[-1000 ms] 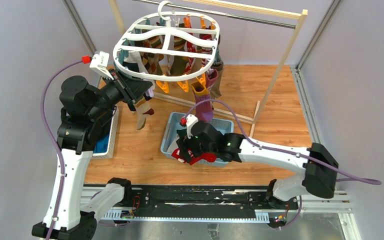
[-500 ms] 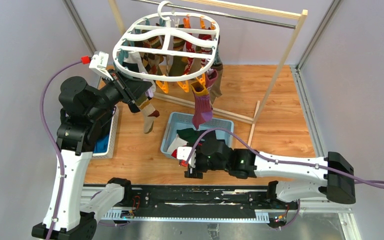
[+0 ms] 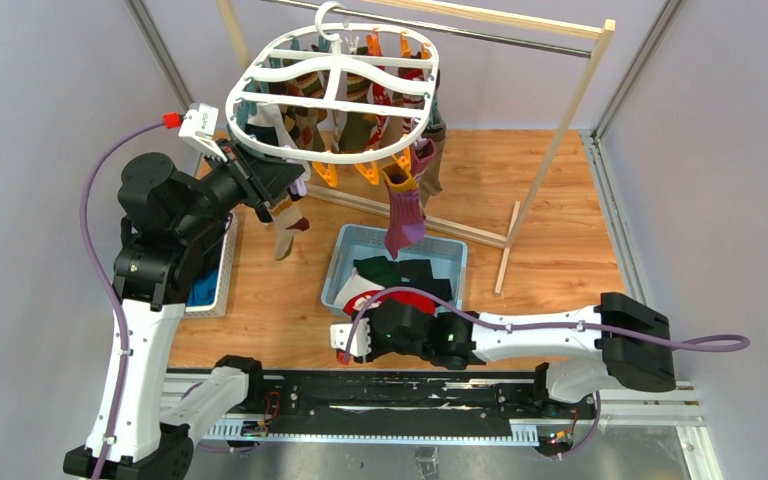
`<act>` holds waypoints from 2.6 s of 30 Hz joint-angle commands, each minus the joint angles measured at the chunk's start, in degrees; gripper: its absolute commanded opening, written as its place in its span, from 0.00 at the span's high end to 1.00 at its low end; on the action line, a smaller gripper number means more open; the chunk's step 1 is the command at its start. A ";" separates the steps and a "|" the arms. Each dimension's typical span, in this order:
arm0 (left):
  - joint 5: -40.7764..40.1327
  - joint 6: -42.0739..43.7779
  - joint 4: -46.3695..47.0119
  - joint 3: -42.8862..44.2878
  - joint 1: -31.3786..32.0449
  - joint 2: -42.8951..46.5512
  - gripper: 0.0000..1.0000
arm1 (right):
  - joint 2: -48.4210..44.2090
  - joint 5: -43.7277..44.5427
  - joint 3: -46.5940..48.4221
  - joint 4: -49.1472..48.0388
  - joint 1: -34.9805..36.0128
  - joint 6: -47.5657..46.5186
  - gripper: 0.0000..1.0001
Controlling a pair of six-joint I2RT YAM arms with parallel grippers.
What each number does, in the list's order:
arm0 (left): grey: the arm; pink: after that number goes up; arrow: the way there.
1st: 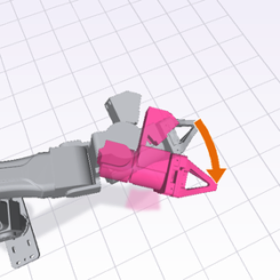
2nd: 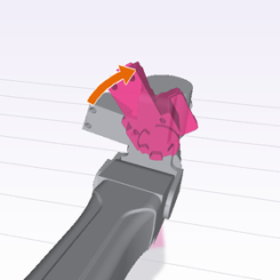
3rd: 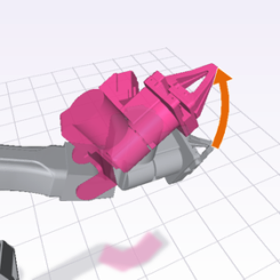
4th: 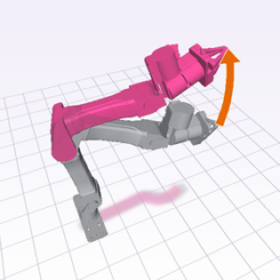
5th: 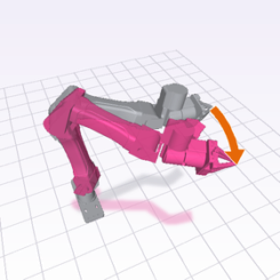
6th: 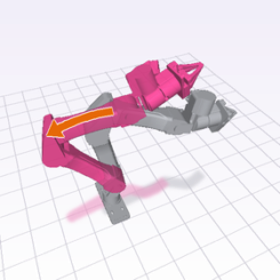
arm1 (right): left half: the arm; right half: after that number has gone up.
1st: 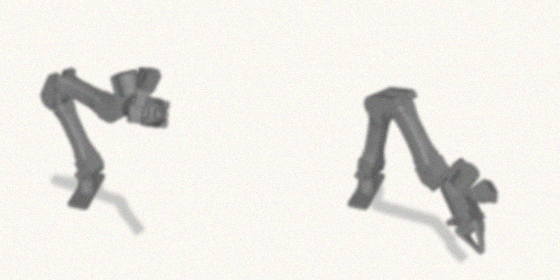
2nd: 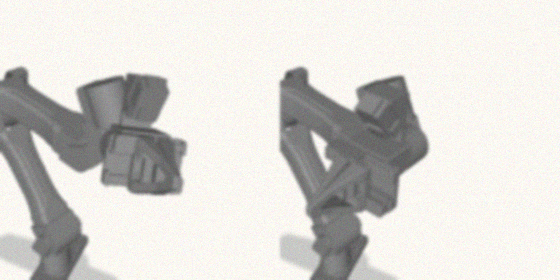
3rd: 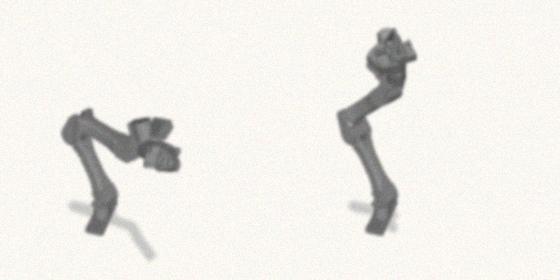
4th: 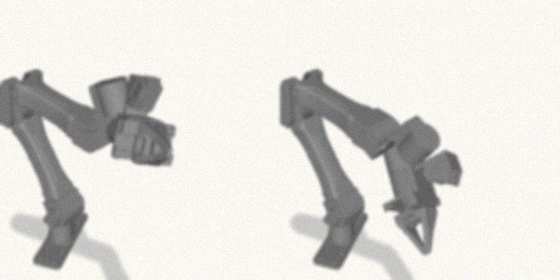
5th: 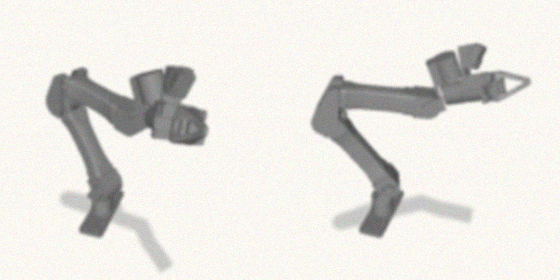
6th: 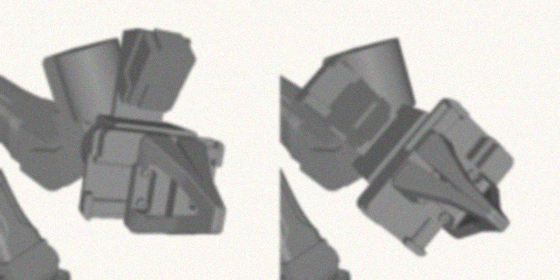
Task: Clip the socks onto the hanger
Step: Pick up the sock from the bin, then clamp the sock onto the hanger.
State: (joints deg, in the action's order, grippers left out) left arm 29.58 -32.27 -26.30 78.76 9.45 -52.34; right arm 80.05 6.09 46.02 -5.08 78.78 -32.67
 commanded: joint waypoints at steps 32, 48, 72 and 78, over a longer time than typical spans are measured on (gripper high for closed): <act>2.90 0.52 -2.64 1.76 -0.05 1.31 0.98 | -4.41 9.62 0.24 -7.19 0.91 1.21 1.00; 4.22 -0.25 -1.69 2.03 -0.04 1.00 0.98 | -17.38 4.25 19.17 6.23 -11.05 21.65 1.00; 10.10 -3.90 3.66 -1.60 -0.05 1.55 0.99 | -8.44 -17.87 23.67 -9.99 -13.65 38.05 1.00; 11.39 -5.19 5.05 -1.94 0.01 1.39 1.00 | -6.41 -22.53 23.30 -16.09 -18.54 43.82 1.00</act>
State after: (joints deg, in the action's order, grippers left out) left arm 37.12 -35.94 -22.46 77.62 9.45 -51.64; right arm 72.66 -12.32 69.78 -14.13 63.29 6.09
